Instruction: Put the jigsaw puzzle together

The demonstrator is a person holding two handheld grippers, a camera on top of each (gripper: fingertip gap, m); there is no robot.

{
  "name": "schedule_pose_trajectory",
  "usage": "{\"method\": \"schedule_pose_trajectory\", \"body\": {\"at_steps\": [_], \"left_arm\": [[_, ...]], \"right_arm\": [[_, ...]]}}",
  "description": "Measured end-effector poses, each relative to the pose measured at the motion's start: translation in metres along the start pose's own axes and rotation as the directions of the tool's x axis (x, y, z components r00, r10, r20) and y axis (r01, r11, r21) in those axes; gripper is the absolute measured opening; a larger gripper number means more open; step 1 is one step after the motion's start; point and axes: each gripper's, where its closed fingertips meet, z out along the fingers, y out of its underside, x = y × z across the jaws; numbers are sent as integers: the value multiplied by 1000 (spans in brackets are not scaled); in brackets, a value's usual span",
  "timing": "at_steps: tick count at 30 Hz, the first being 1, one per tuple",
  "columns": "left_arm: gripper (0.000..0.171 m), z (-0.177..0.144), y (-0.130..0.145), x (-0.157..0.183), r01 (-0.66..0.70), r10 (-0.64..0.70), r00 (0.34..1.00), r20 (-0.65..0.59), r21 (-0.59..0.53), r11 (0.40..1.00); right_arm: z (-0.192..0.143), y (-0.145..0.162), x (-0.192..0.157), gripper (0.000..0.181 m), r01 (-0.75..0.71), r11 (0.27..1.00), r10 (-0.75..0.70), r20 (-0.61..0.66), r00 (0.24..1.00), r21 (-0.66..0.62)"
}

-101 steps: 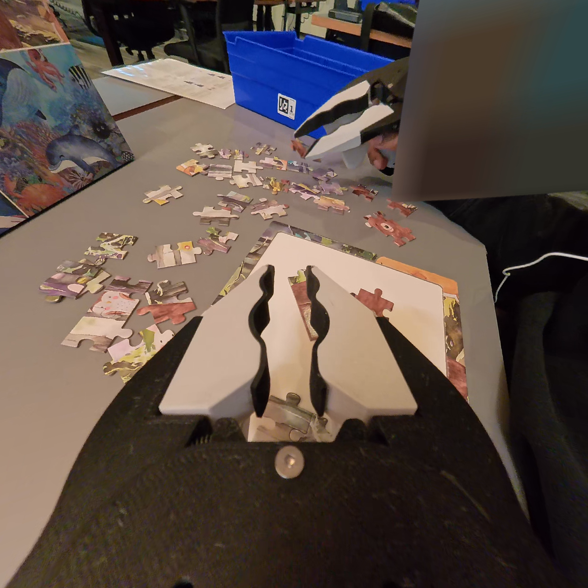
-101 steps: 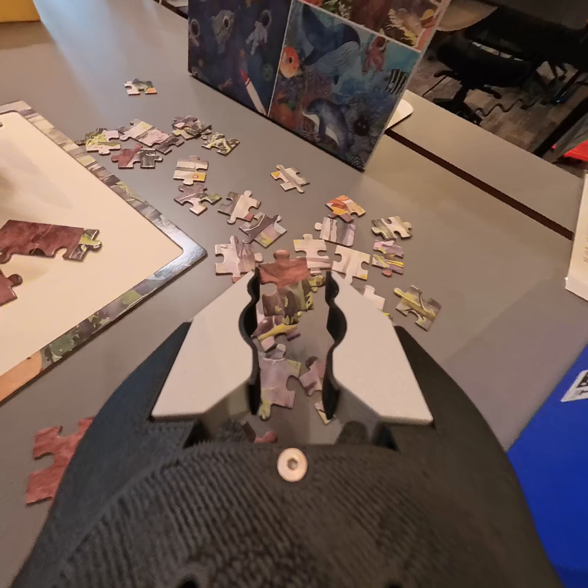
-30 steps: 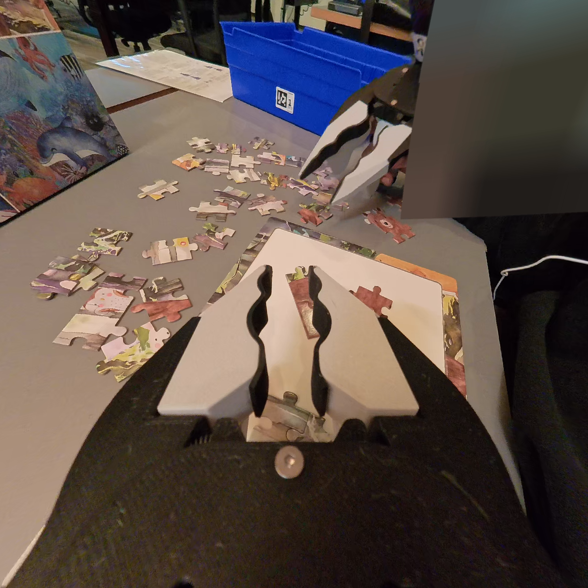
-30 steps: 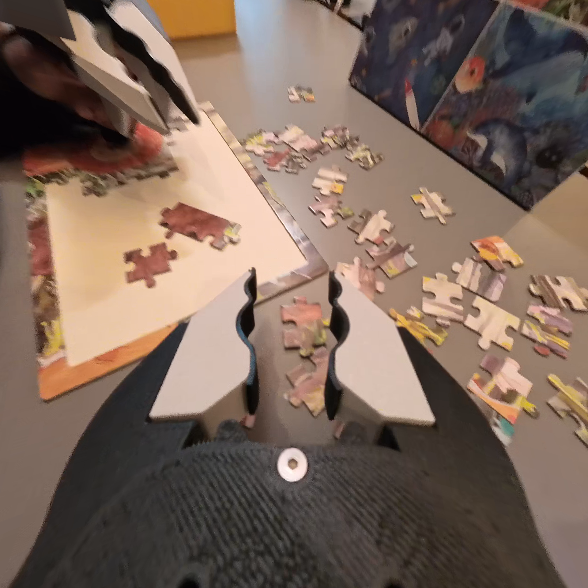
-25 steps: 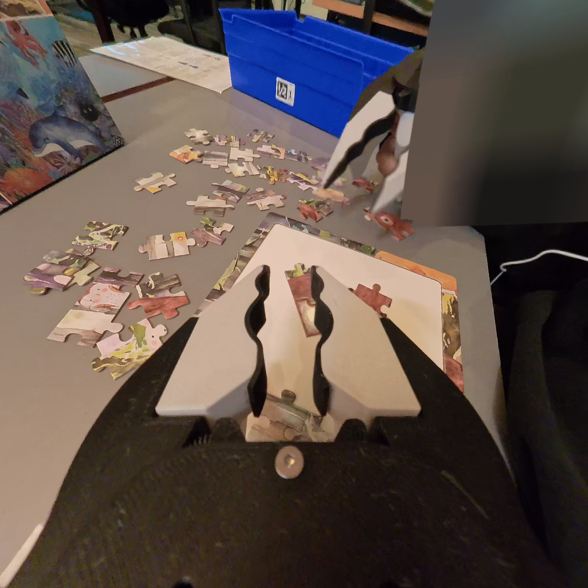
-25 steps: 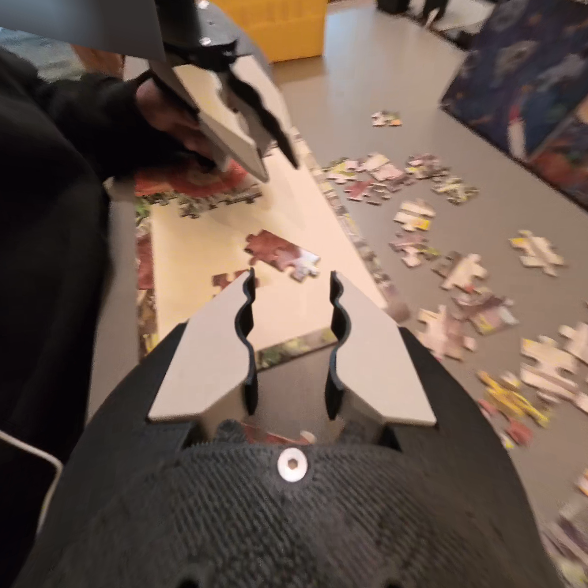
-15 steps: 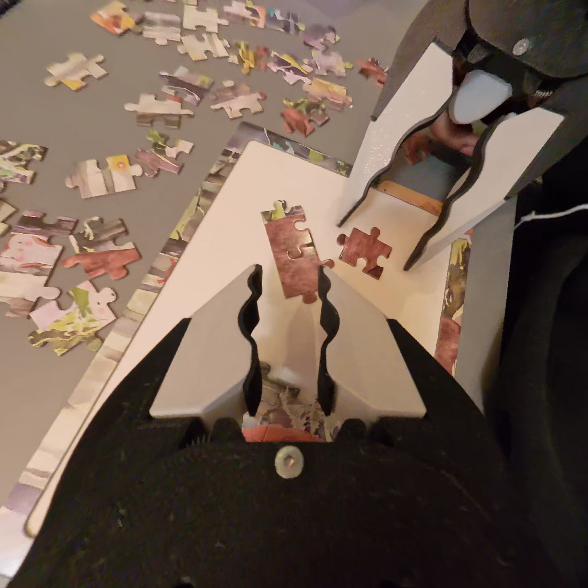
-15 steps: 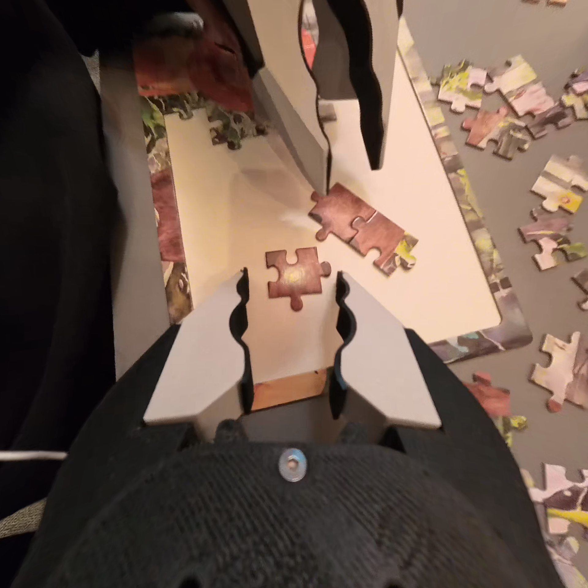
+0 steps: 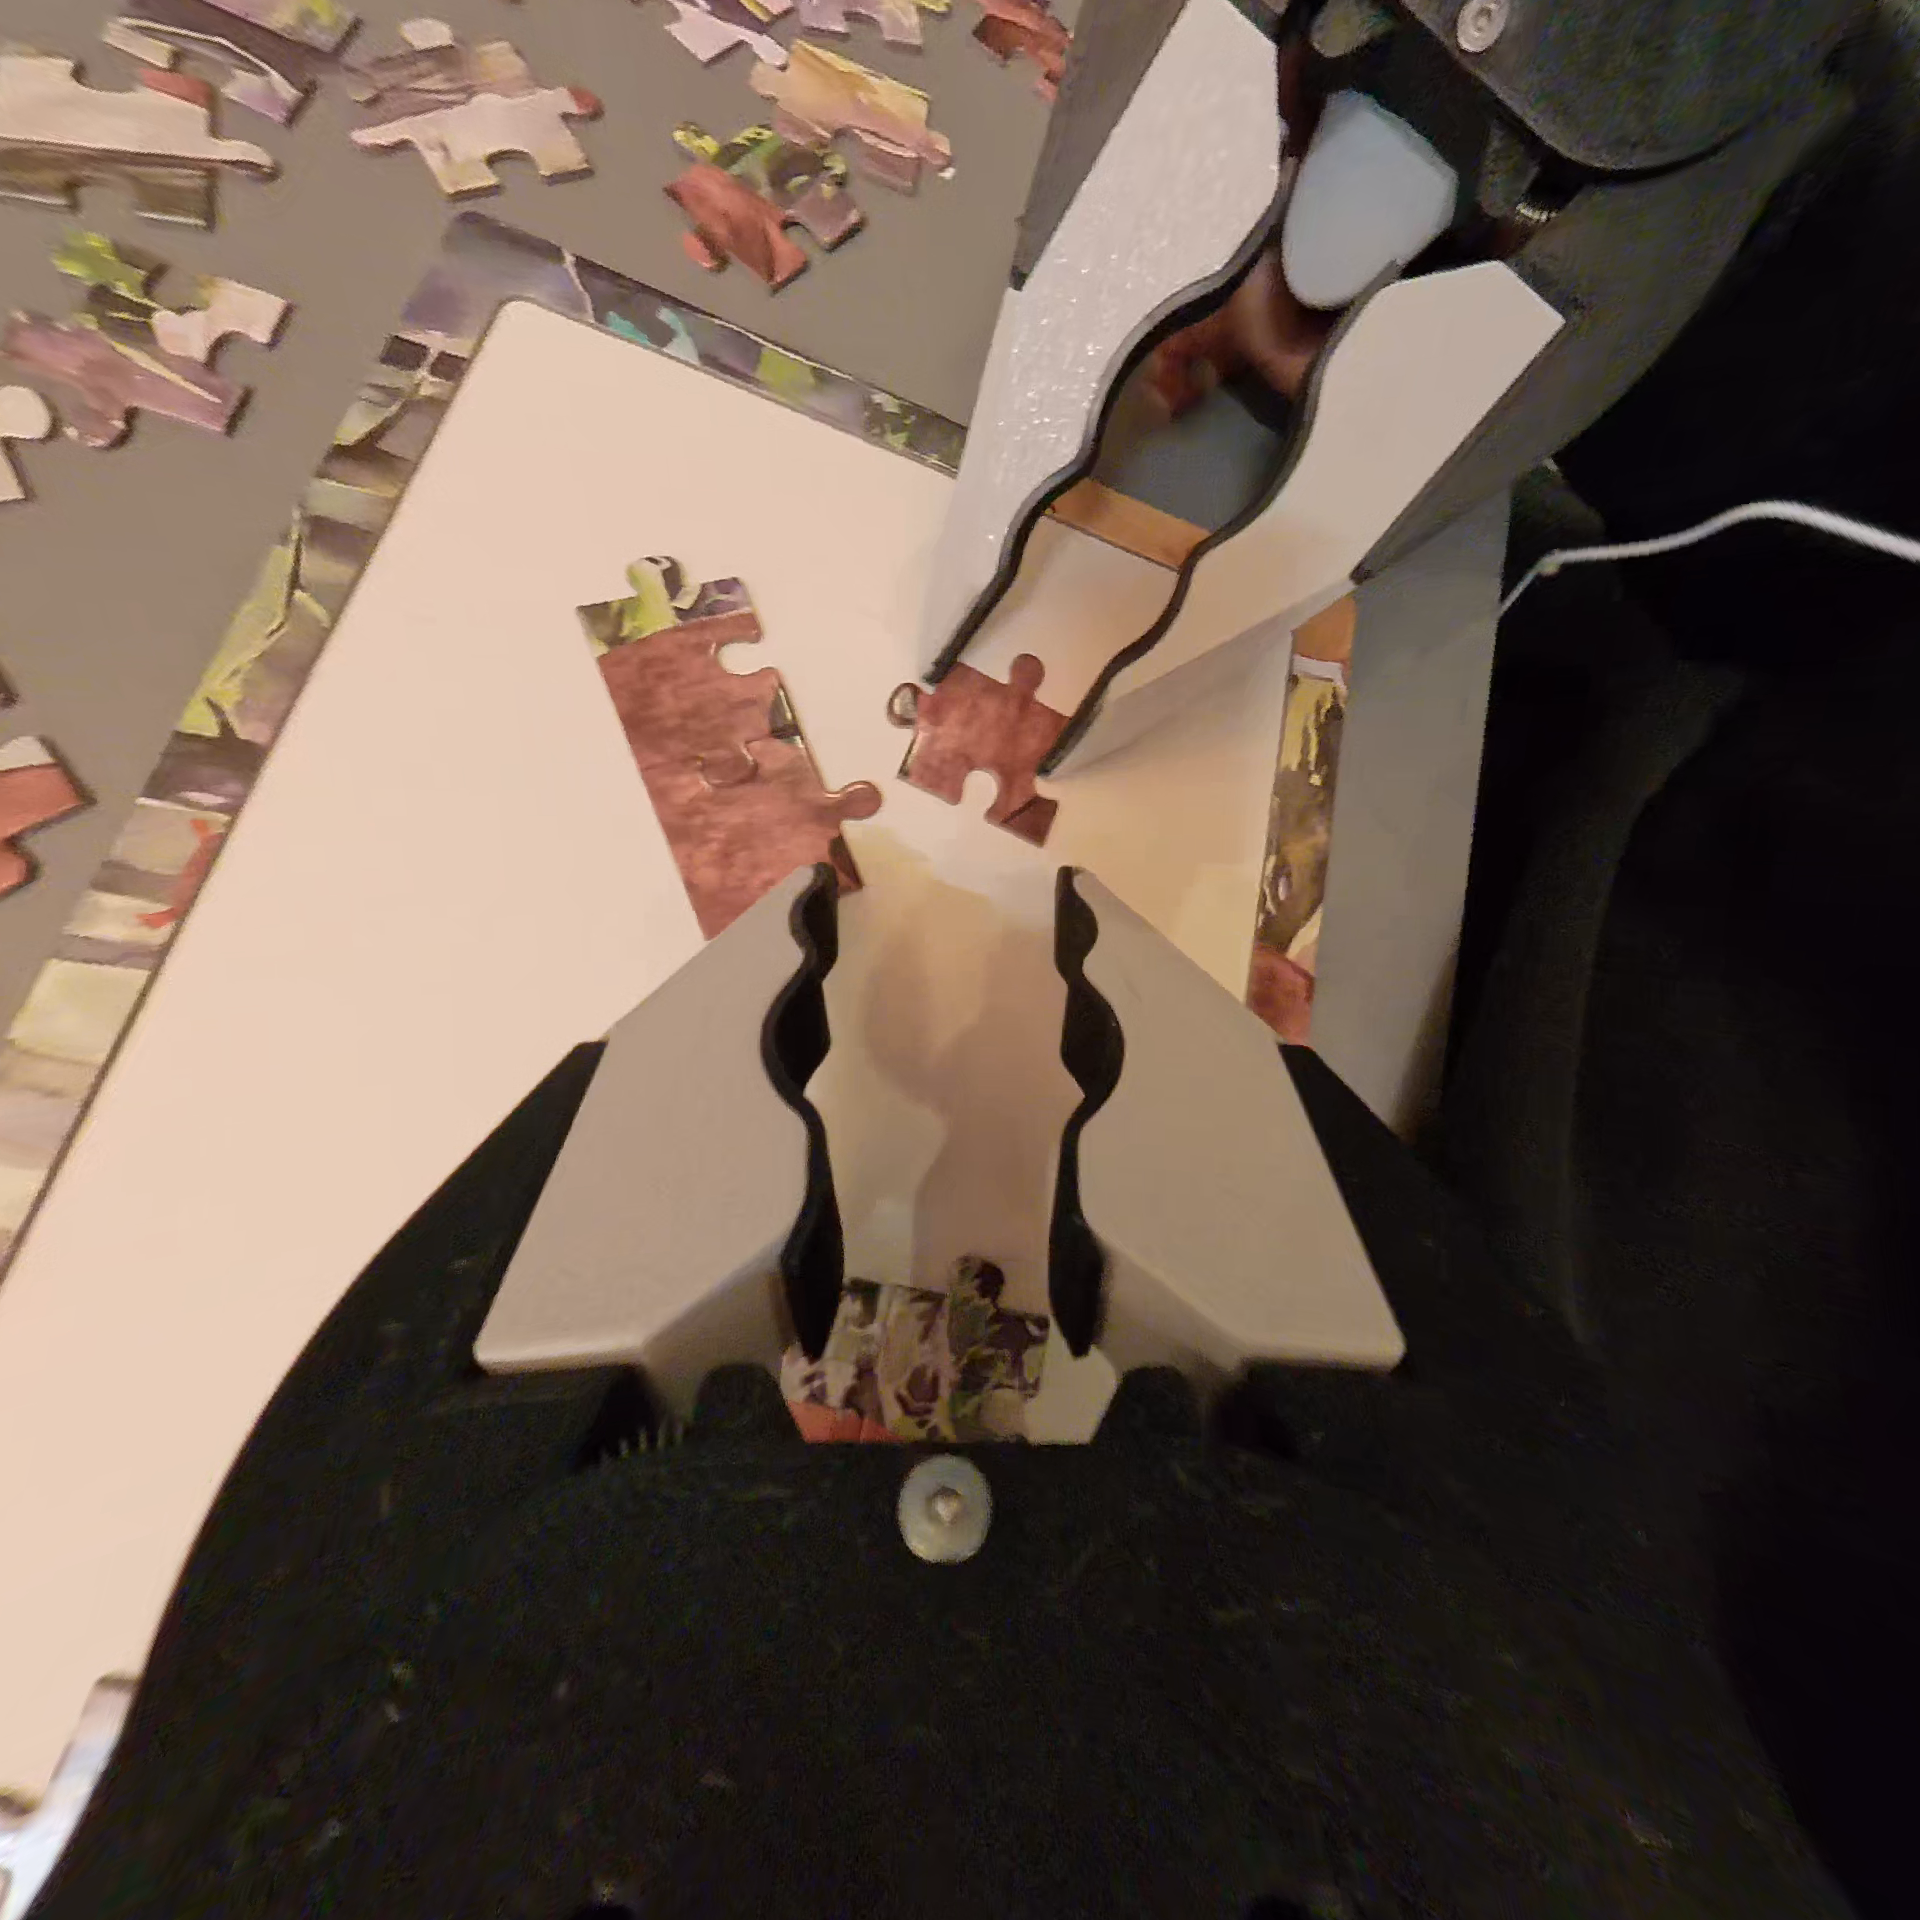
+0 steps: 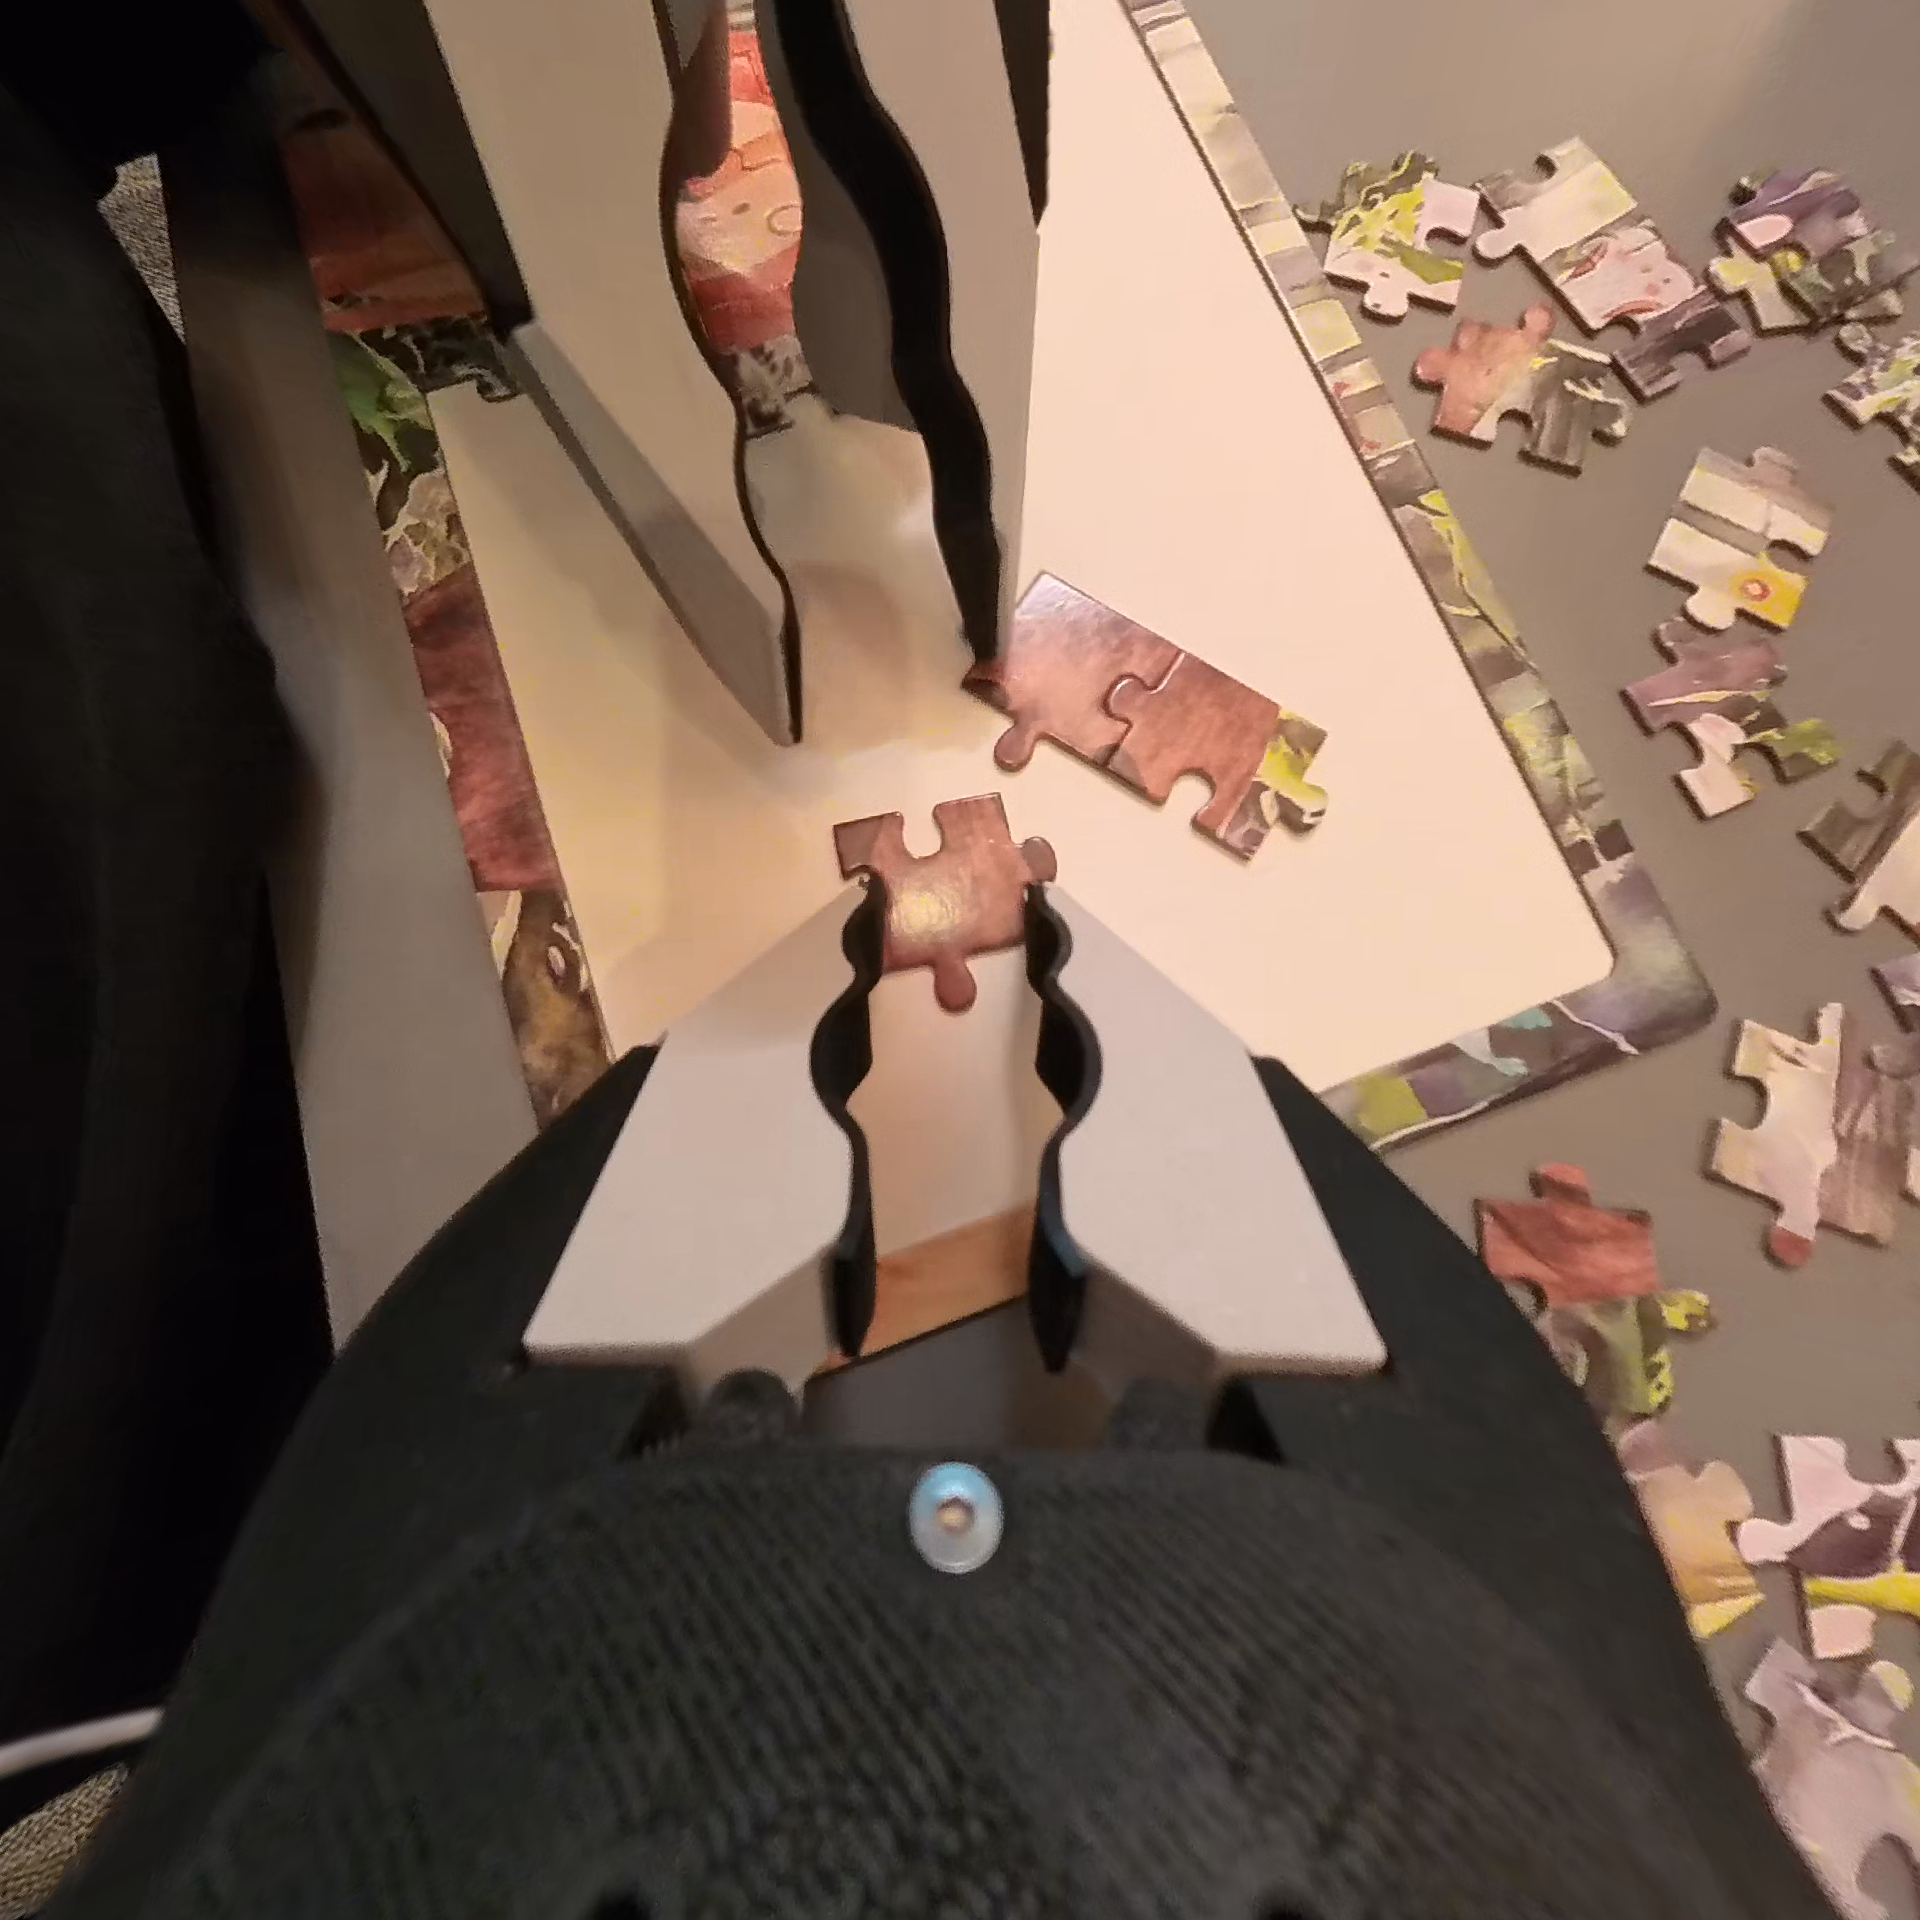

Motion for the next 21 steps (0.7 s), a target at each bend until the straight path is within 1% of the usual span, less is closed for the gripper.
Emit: {"method": "schedule_pose_trajectory", "body": {"at_steps": [3, 4, 7, 9, 12, 15, 21], "left_arm": [[39, -4, -4, -5, -10, 9, 999, 31, 24, 1000], [39, -7, -6, -9, -5, 3, 999, 51, 39, 999], [42, -11, -8, -22, 9, -16, 995, 101, 69, 998], [45, -8, -7, -23, 22, -28, 995, 92, 67, 998], [48, -3, -2, -24, 24, -28, 995, 93, 44, 999], [48, -2, 0, -20, 21, -23, 996, 82, 24, 999], [46, -4, 6, -10, 14, -12, 998, 60, -29, 999]], "right_arm": [[-1, 0, -1, 25, 8, 1000, -8, -2, 1000, 0], [-2, 0, -2, 28, 12, 1000, -12, 0, 1000, -1], [-1, -1, -4, 46, 14, 1000, -14, 18, 1000, 9], [1, -2, -4, 48, 20, 999, -21, 36, 999, 25], [2, -3, -4, 47, 20, 999, -21, 55, 998, 31], [3, -3, -4, 39, 25, 999, -27, 57, 998, 25], [4, -4, -3, 38, 22, 999, -23, 41, 999, 25]]}}
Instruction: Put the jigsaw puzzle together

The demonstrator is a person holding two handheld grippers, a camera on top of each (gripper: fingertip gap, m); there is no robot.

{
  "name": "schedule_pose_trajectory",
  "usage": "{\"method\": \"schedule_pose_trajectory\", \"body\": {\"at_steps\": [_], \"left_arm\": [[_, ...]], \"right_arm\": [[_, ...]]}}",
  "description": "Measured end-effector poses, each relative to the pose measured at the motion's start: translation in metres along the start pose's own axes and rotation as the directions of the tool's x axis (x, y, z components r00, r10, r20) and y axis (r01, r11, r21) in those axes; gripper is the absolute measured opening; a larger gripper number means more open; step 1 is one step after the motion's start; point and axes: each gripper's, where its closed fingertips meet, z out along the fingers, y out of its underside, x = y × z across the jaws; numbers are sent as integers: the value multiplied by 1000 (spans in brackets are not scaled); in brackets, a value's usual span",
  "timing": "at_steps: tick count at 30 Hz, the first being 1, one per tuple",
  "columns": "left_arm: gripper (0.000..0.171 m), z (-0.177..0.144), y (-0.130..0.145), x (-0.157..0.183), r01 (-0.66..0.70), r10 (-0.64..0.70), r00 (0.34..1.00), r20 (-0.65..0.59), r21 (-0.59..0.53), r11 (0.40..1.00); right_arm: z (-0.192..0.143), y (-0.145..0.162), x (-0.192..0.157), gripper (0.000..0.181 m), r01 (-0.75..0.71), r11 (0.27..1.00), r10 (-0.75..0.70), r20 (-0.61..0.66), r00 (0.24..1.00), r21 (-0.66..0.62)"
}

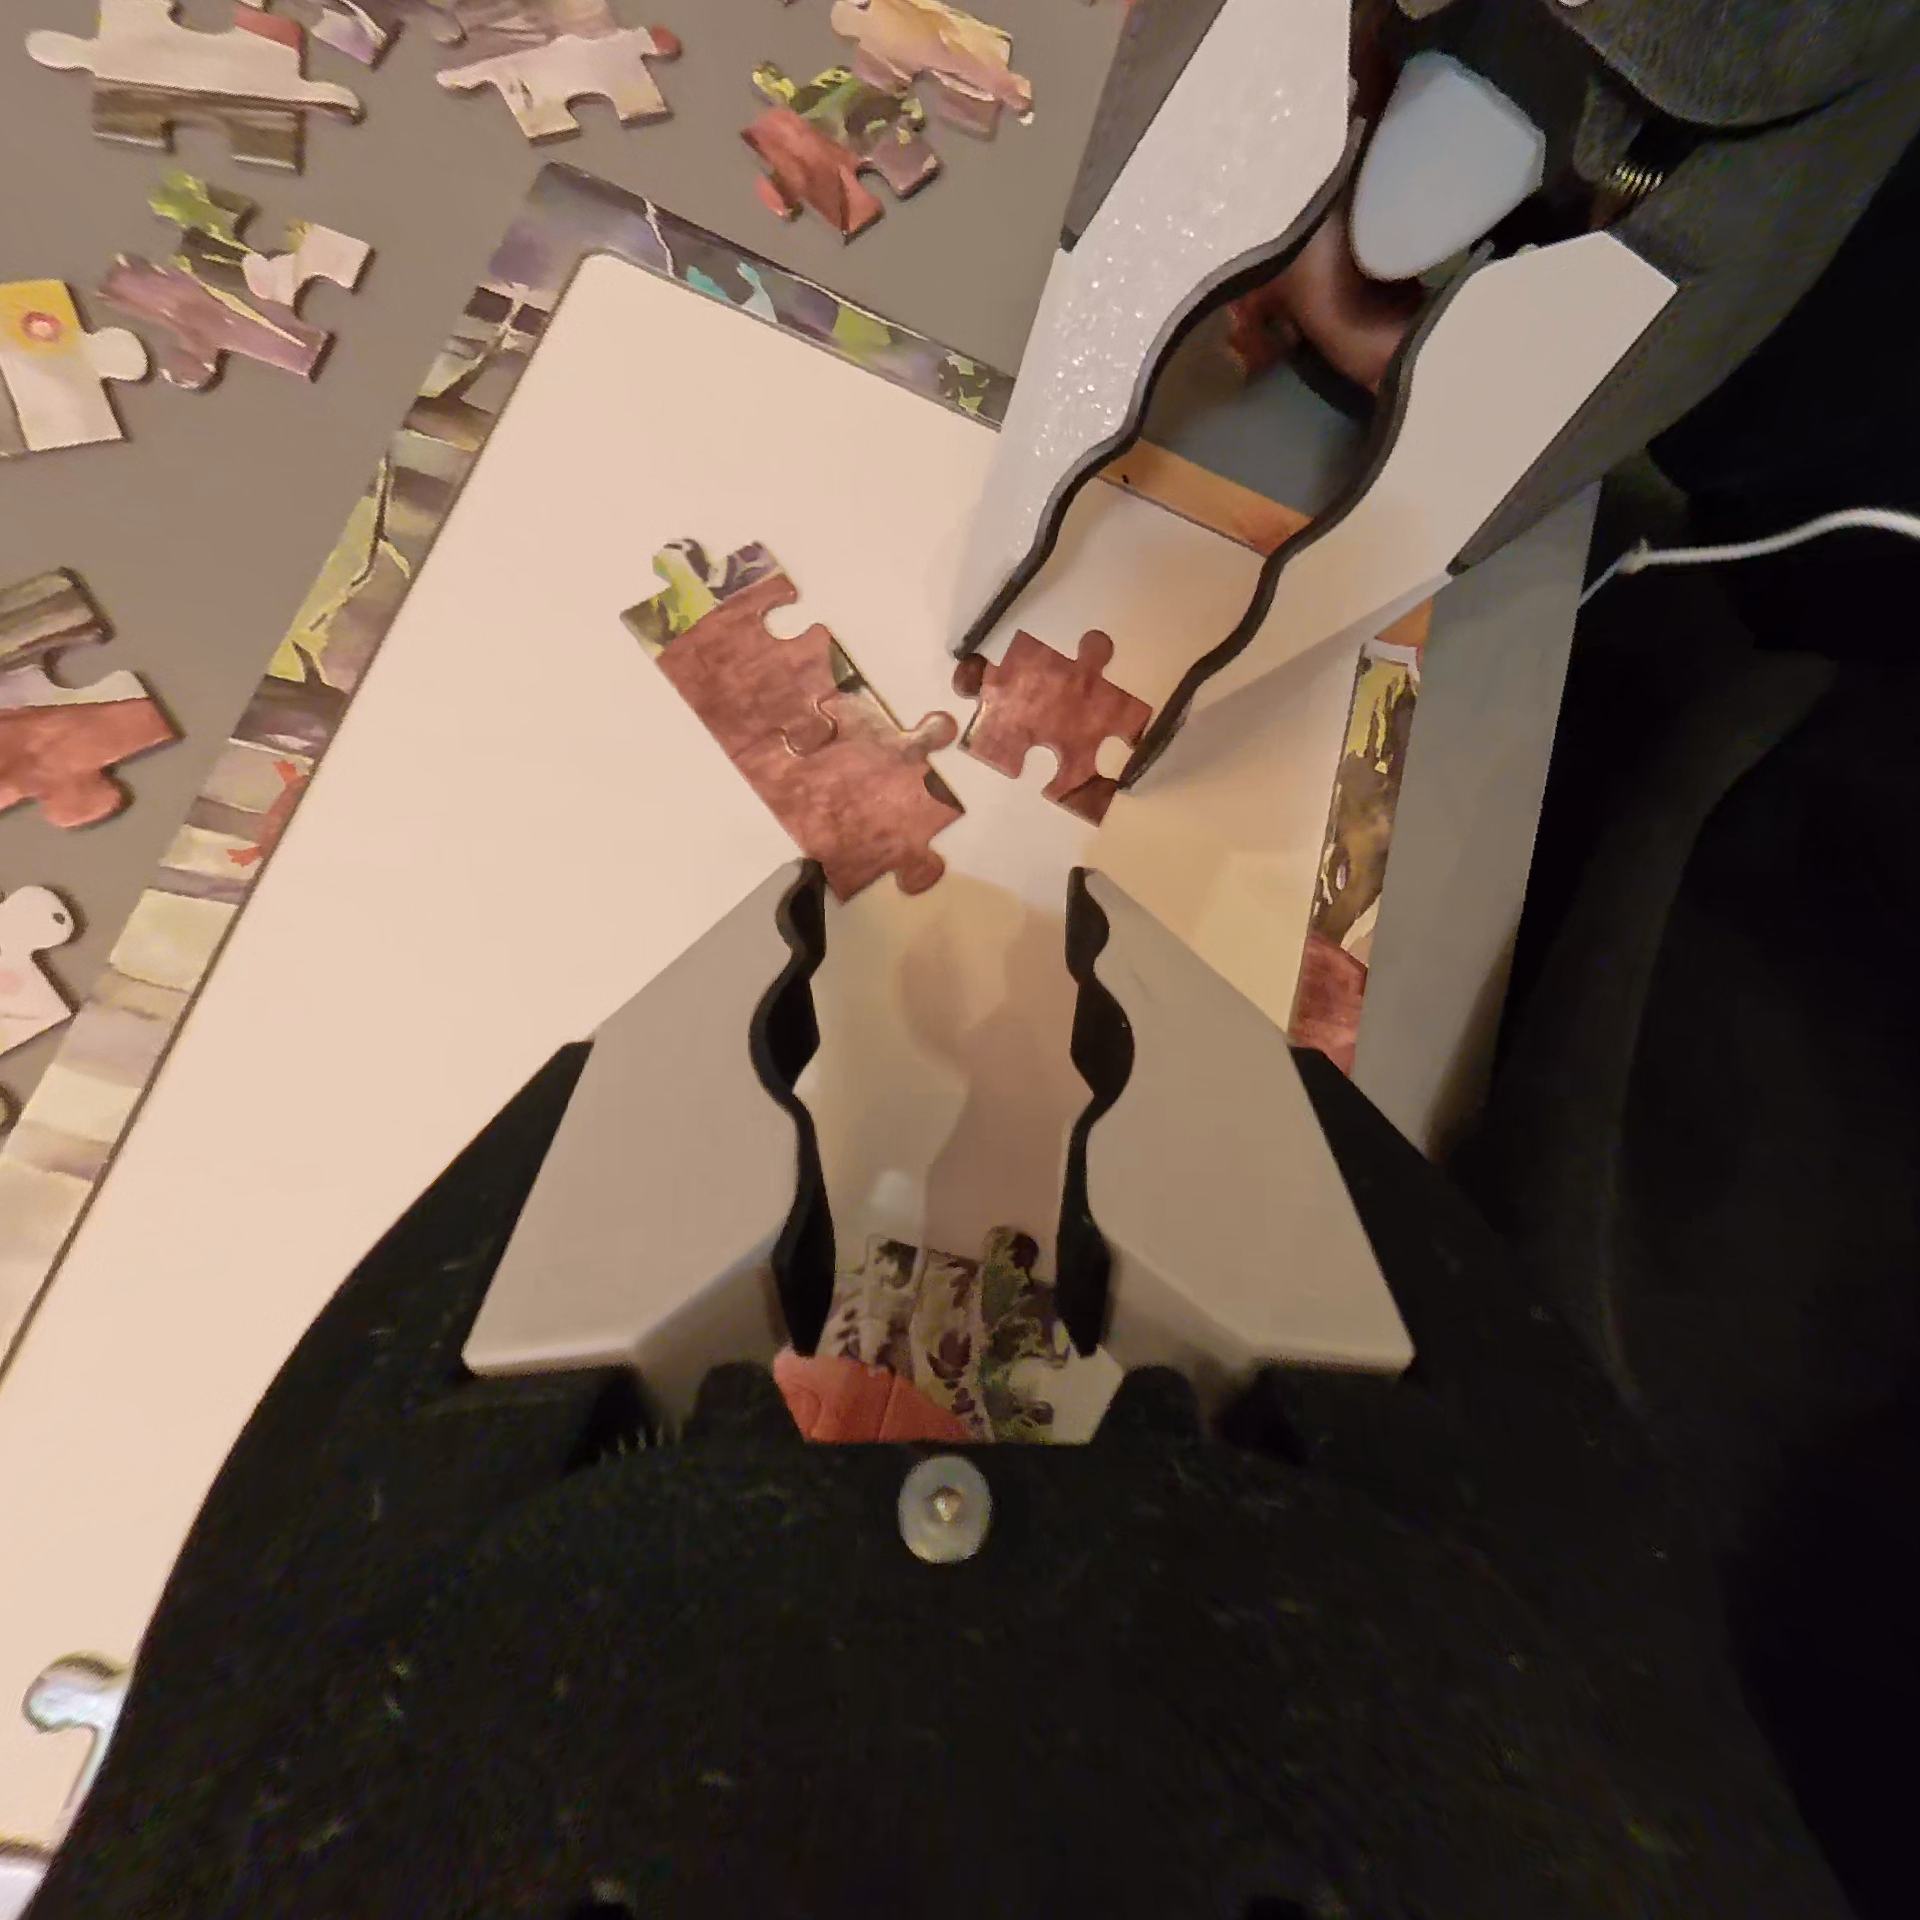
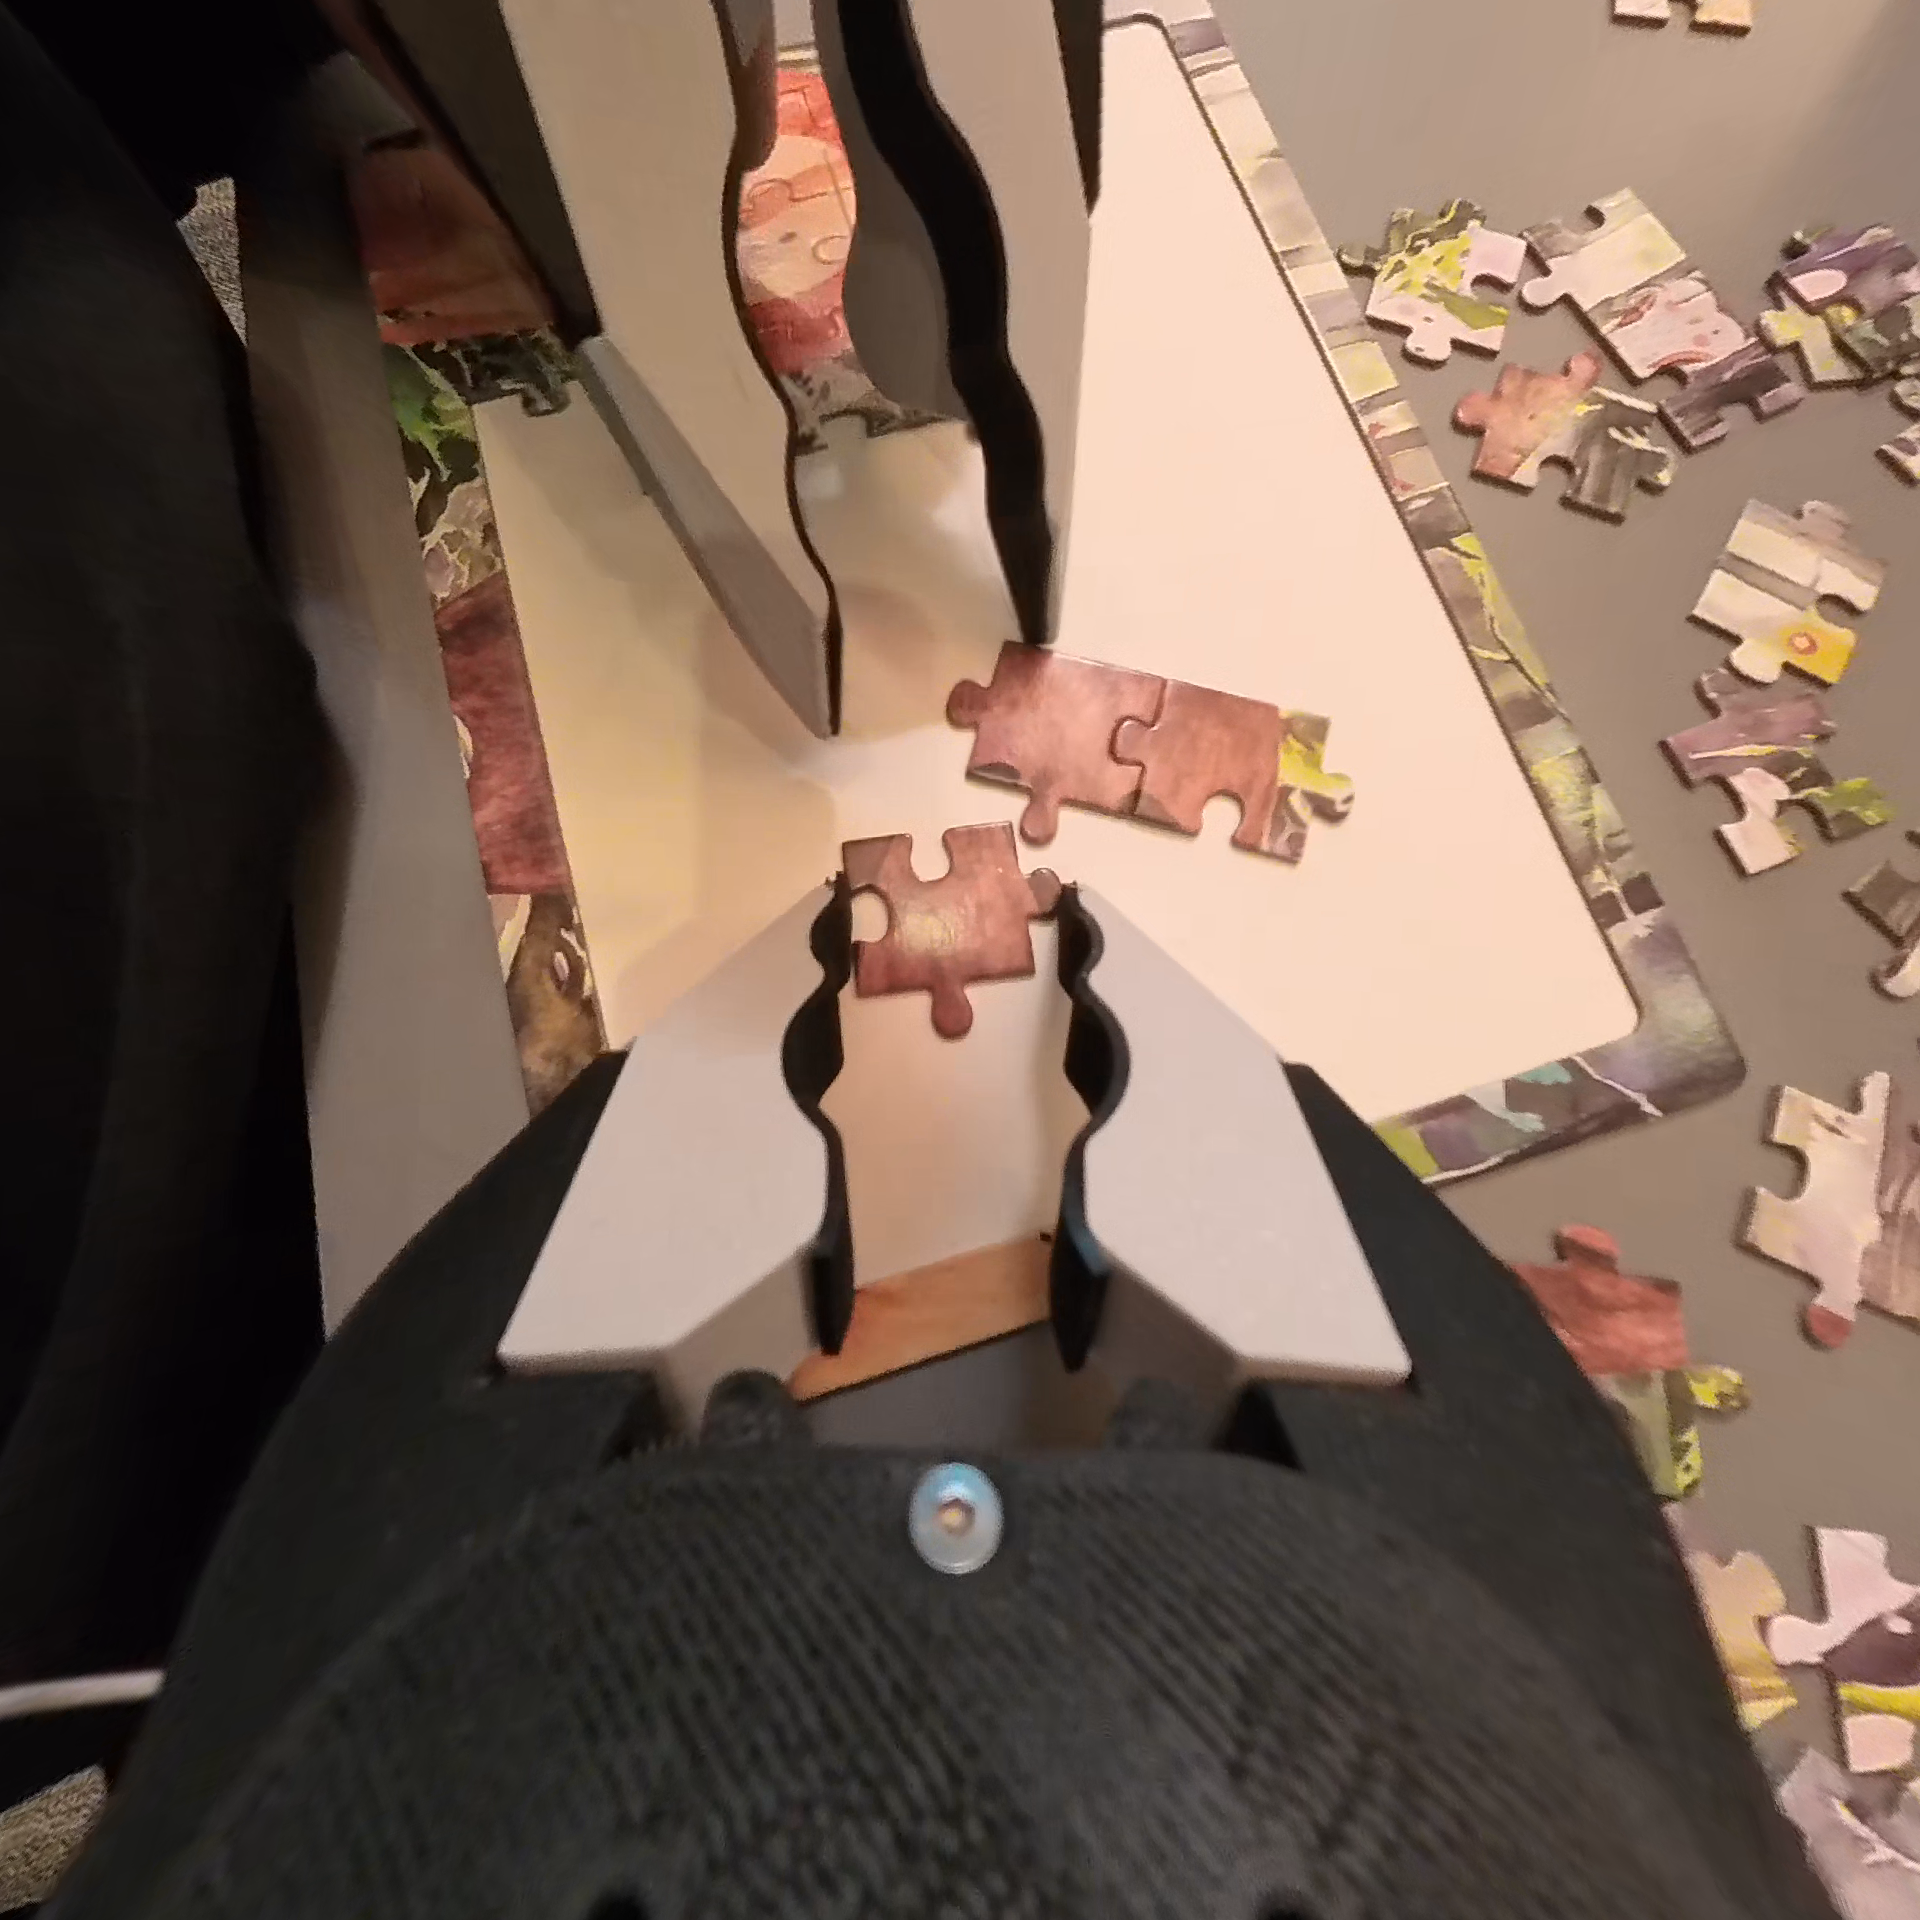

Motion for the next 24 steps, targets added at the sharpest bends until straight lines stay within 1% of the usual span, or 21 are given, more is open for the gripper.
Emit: {"method": "schedule_pose_trajectory", "body": {"at_steps": [7, 8, 10, 14, 18, 21, 24], "left_arm": [[42, 0, 2, 7, -7, 6, 1000, -29, -5, 1000], [42, -1, 1, 7, -6, 6, 1000, -27, -2, 1000], [41, -2, -1, 6, -5, 6, 1000, -23, 14, 1000], [41, -4, -7, 3, -2, 3, 1000, -14, 51, 999], [41, -4, -10, 2, -2, 3, 1000, -17, 69, 998], [41, -4, -13, 4, -14, 16, 1000, -22, 81, 997], [41, -4, -16, 8, -52, 54, 998, -24, 96, 994]], "right_arm": [[-1, 1, 1, 38, -10, 1000, 10, -19, 1000, -9], [-2, 1, 2, 31, -10, 1000, 10, -22, 1000, -11], [-4, 2, 3, 31, -7, 1000, 7, -31, 999, -8], [-8, -3, 5, 31, -15, 999, 16, -42, 999, 29], [-14, -9, 14, 31, -25, 998, 31, -85, 996, 64], [-12, -6, 23, 30, -80, 996, 86, -113, 990, 49], [-8, 6, 30, 31, -177, 984, 171, -145, 975, -26]]}}
